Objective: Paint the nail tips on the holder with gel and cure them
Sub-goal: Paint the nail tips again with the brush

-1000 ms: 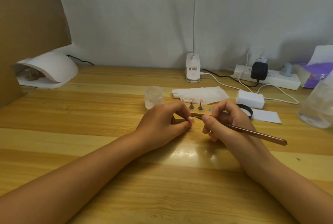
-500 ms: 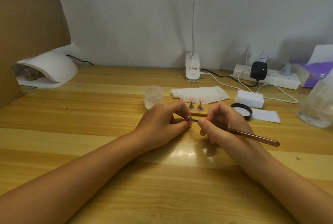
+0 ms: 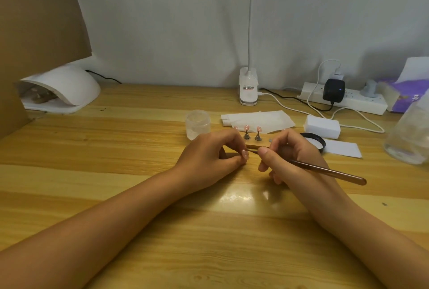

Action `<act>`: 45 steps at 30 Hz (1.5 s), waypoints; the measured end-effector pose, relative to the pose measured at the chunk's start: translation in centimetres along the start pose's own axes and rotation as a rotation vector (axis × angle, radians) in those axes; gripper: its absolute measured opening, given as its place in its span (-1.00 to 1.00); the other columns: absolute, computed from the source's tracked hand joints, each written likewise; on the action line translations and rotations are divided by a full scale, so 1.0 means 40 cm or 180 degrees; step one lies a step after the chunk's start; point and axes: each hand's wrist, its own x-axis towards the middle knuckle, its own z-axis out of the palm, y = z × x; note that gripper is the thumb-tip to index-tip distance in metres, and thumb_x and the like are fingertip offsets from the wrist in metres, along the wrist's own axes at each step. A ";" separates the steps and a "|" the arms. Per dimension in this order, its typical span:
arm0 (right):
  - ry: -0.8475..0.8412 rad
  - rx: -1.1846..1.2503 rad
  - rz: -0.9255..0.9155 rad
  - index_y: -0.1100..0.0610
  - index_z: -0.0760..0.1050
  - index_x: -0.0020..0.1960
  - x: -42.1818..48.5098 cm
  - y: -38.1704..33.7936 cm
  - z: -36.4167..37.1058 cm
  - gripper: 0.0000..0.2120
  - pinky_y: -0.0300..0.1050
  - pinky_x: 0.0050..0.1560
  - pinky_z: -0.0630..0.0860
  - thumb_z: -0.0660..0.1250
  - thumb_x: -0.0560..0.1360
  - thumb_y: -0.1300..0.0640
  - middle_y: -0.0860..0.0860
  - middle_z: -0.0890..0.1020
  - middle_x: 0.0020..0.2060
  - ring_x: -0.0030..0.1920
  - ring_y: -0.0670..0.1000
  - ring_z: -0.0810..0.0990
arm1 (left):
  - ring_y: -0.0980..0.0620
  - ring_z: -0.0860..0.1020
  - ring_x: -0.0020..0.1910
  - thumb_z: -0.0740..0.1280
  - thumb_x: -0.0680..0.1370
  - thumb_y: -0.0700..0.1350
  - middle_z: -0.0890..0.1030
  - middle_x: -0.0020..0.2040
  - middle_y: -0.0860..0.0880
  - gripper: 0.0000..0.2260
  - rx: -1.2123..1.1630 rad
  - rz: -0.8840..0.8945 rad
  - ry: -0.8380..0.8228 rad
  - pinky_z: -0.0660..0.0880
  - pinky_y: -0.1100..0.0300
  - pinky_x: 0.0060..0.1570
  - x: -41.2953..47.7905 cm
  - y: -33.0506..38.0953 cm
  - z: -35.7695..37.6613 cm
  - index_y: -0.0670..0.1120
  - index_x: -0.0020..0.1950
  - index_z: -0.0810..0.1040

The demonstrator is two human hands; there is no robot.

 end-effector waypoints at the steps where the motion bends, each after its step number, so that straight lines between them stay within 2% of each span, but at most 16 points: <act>1: -0.0046 -0.0042 -0.0002 0.14 0.45 -0.06 0.000 0.000 0.001 -0.88 -0.38 -0.37 0.46 0.37 0.53 0.12 -0.01 0.69 -0.31 -0.37 -0.19 0.61 | 0.21 0.49 -0.37 0.46 0.51 -0.11 0.64 -0.14 0.21 -0.93 -0.0005 0.0010 -0.0009 0.36 0.34 -0.31 0.000 0.000 0.000 0.03 -0.08 0.60; 3: -0.0095 -0.0116 -0.0003 0.14 0.45 -0.05 0.000 0.002 0.002 -0.87 -0.38 -0.38 0.46 0.37 0.53 0.11 -0.02 0.69 -0.29 -0.36 -0.19 0.62 | 0.22 0.49 -0.38 0.46 0.51 -0.12 0.62 -0.17 0.22 -0.93 0.0003 0.0024 -0.0017 0.34 0.37 -0.31 0.001 -0.001 0.000 0.02 -0.08 0.60; 7: -0.0147 -0.0199 0.0001 0.16 0.44 -0.07 -0.002 0.001 0.003 -0.87 -0.29 -0.41 0.50 0.37 0.53 0.13 -0.01 0.68 -0.33 -0.39 -0.16 0.60 | 0.21 0.49 -0.38 0.46 0.50 -0.10 0.66 -0.09 0.19 -0.92 0.0042 -0.0004 -0.0020 0.37 0.32 -0.31 0.001 -0.002 -0.002 0.05 -0.08 0.59; 13: -0.0133 -0.0139 0.0051 0.19 0.45 -0.11 -0.002 0.003 0.001 -0.90 -0.32 -0.40 0.46 0.36 0.52 0.22 0.03 0.64 -0.40 -0.41 -0.14 0.59 | 0.20 0.49 -0.37 0.46 0.51 -0.11 0.67 -0.05 0.18 -0.92 0.0033 0.0003 -0.0054 0.40 0.28 -0.31 0.000 0.001 -0.003 0.06 -0.08 0.59; 18: 0.0052 0.0072 0.0002 0.13 0.45 -0.08 -0.001 0.003 -0.004 -0.89 -0.37 -0.37 0.47 0.37 0.52 0.13 -0.01 0.67 -0.33 -0.34 -0.15 0.62 | 0.18 0.50 -0.34 0.45 0.52 -0.08 0.64 -0.10 0.21 -0.94 0.0078 0.0017 -0.0046 0.44 0.24 -0.29 0.000 0.004 -0.003 0.05 -0.07 0.60; 22: -0.0103 -0.0076 -0.0038 0.12 0.45 -0.06 0.001 0.005 0.001 -0.86 -0.39 -0.36 0.46 0.39 0.52 0.11 -0.01 0.69 -0.29 -0.34 -0.17 0.62 | 0.20 0.51 -0.34 0.44 0.51 -0.09 0.64 -0.11 0.21 -0.94 0.0101 0.0046 -0.0024 0.41 0.27 -0.29 0.000 0.005 -0.003 0.03 -0.06 0.60; 26: -0.0158 -0.0236 -0.0070 0.12 0.45 -0.09 0.001 0.008 0.003 -0.88 -0.36 -0.33 0.49 0.39 0.51 0.15 -0.01 0.68 -0.31 -0.28 -0.11 0.66 | 0.16 0.51 -0.34 0.45 0.51 -0.09 0.63 -0.13 0.23 -0.93 0.0122 0.0020 -0.0029 0.44 0.23 -0.28 -0.001 0.003 -0.002 0.05 -0.05 0.61; 32: -0.0068 -0.0230 -0.0153 0.18 0.45 -0.14 -0.004 0.004 0.002 -0.89 -0.21 -0.38 0.49 0.39 0.47 0.25 0.13 0.59 -0.36 -0.38 -0.06 0.55 | 0.16 0.51 -0.33 0.45 0.52 -0.08 0.65 -0.09 0.21 -0.93 0.0115 0.0024 -0.0045 0.48 0.17 -0.26 0.000 0.004 -0.002 0.08 -0.07 0.62; 37: 0.0045 -0.0105 -0.0059 0.11 0.45 -0.06 -0.002 0.004 -0.001 -0.88 -0.34 -0.35 0.48 0.38 0.52 0.12 -0.02 0.66 -0.31 -0.33 -0.15 0.61 | 0.19 0.49 -0.35 0.44 0.52 -0.06 0.65 -0.10 0.21 -0.96 0.0090 0.0013 -0.0004 0.39 0.26 -0.28 -0.002 0.002 0.000 0.07 -0.06 0.62; 40: -0.0056 -0.0352 -0.0128 0.07 0.45 -0.07 -0.001 0.006 0.003 -0.86 -0.24 -0.31 0.54 0.40 0.50 0.07 -0.03 0.67 -0.27 -0.26 -0.10 0.64 | 0.20 0.48 -0.35 0.45 0.51 -0.09 0.66 -0.10 0.19 -0.94 0.0118 0.0025 0.0000 0.40 0.25 -0.27 -0.001 0.001 0.000 0.06 -0.05 0.63; 45: -0.0041 -0.0486 -0.0177 0.11 0.46 -0.14 -0.006 0.002 0.006 -0.86 -0.01 -0.26 0.56 0.43 0.45 0.16 0.08 0.63 -0.32 -0.29 0.03 0.61 | 0.18 0.50 -0.35 0.46 0.51 -0.09 0.67 -0.09 0.19 -0.92 0.0093 0.0000 -0.0030 0.48 0.18 -0.27 -0.002 0.007 -0.003 0.10 -0.08 0.63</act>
